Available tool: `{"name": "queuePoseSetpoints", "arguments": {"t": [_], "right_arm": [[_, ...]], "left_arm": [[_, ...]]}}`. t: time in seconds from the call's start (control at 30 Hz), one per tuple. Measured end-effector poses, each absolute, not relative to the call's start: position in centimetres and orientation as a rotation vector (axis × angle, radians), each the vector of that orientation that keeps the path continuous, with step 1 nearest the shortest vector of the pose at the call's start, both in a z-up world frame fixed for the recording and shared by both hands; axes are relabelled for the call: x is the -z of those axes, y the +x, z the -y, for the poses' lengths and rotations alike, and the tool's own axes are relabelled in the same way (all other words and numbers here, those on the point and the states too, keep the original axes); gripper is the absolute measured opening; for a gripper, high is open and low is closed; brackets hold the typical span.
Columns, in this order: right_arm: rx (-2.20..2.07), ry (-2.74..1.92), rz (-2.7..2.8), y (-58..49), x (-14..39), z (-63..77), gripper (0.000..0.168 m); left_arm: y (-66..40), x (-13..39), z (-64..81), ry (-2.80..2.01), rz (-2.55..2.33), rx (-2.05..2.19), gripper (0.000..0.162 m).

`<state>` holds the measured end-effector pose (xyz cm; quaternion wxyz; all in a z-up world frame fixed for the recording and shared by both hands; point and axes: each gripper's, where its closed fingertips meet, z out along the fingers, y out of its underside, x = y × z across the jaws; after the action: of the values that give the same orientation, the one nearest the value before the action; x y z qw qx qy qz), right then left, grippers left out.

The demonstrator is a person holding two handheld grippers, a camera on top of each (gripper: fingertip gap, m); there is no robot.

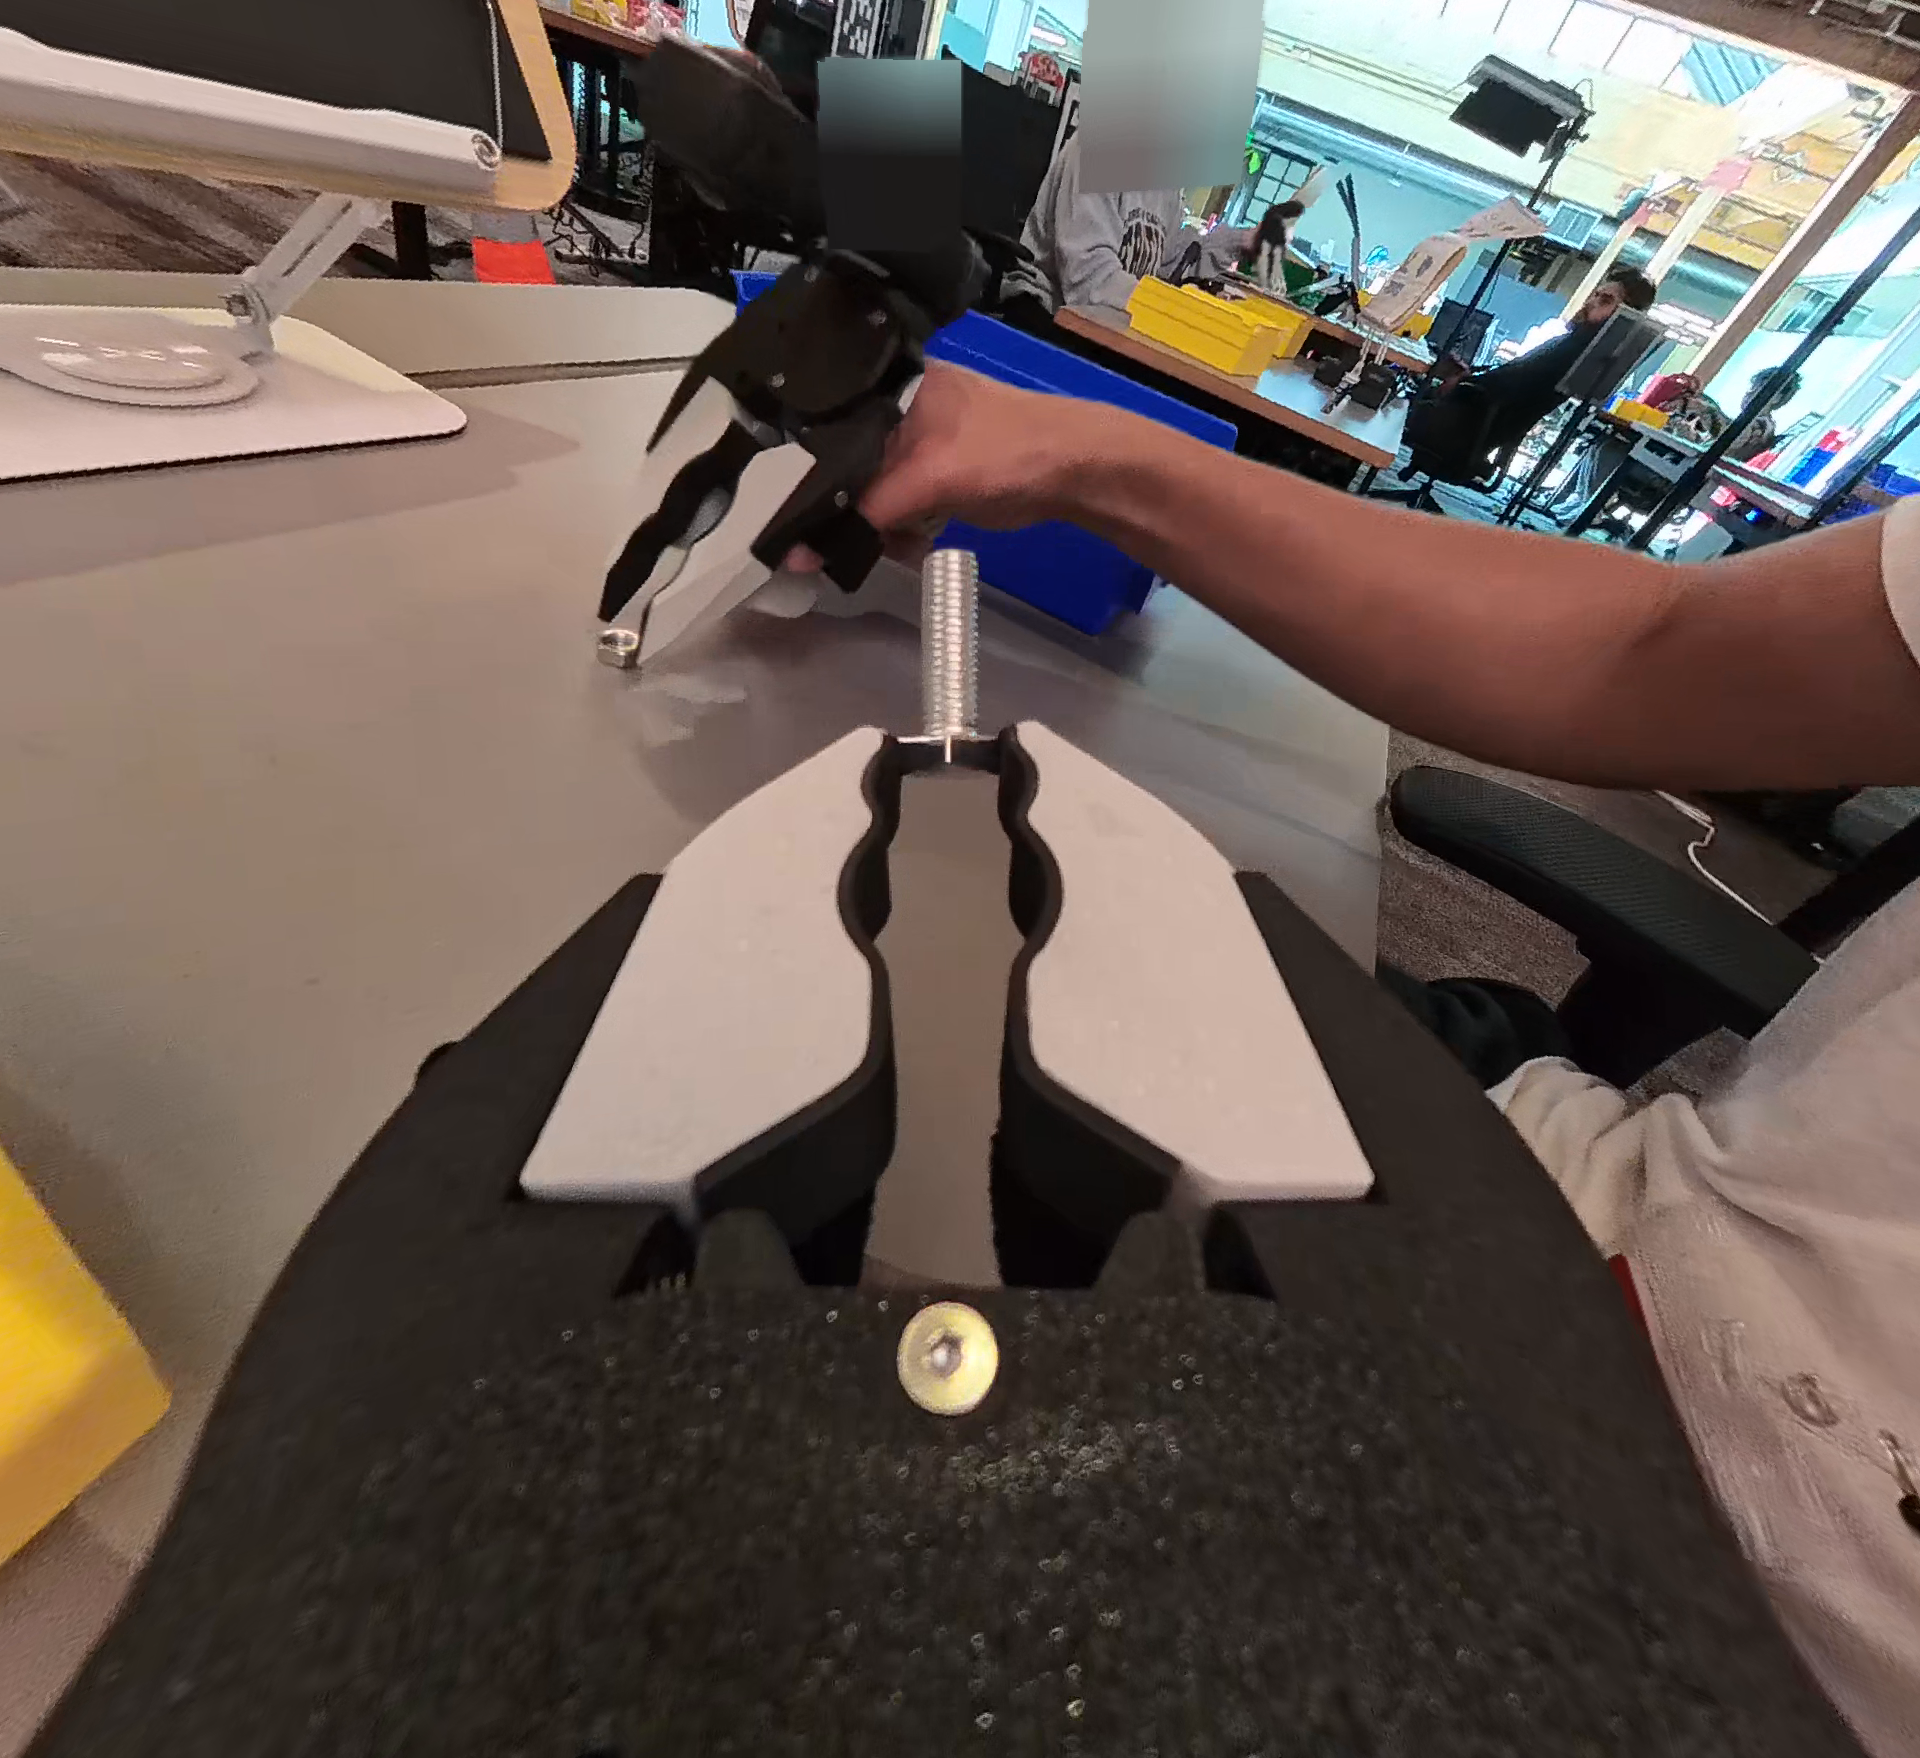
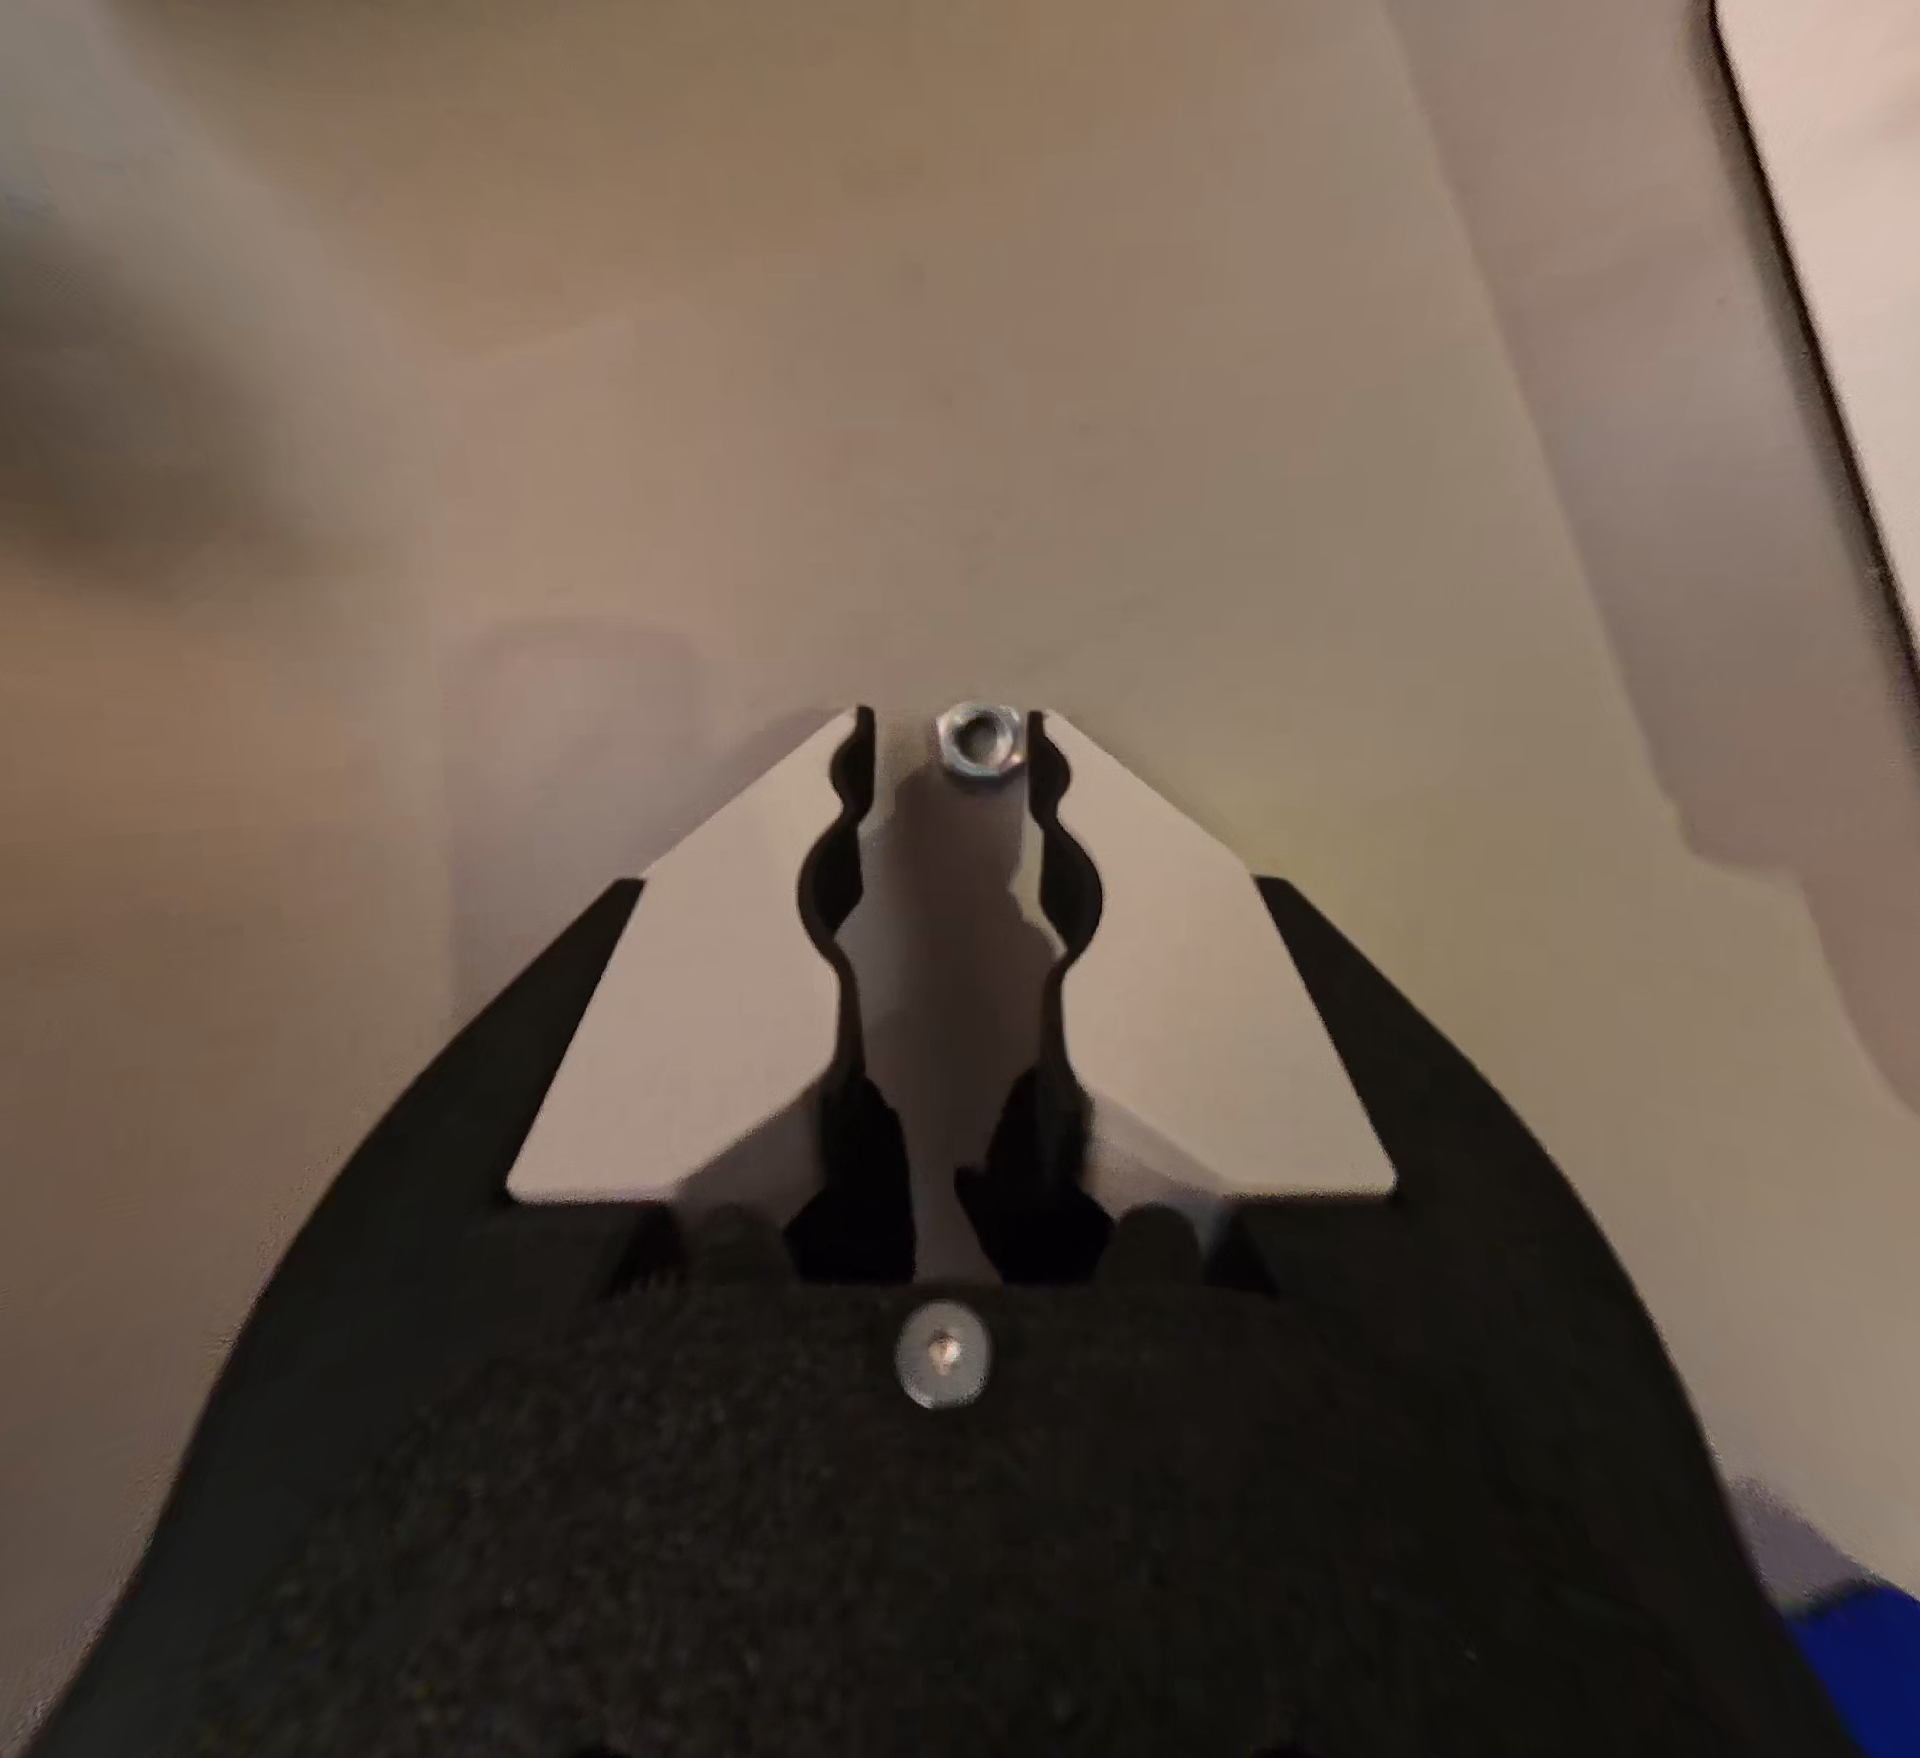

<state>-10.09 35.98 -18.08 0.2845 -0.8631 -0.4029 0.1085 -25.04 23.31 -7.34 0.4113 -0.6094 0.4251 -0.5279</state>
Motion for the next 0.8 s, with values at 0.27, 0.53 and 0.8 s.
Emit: {"name": "queuePoseSetpoints", "arguments": {"t": [0.27,0.53,0.8], "right_arm": [[-0.145,-2.377,1.365,-9.3,18.3,-36.4,0.026],[-0.133,-2.424,1.442,-9.3,19.2,-36.0,0.024],[-0.388,-2.325,1.444,-12.7,15.2,-34.0,0.016]], "left_arm": [[-24.5,7.4,-22.5,-1.53,-1.114,1.308,0.018],[-24.9,7.9,-23.0,-1.559,-1.106,1.307,0.018],[-25.2,8.0,-22.4,-1.546,-1.166,1.357,0.018]]}}
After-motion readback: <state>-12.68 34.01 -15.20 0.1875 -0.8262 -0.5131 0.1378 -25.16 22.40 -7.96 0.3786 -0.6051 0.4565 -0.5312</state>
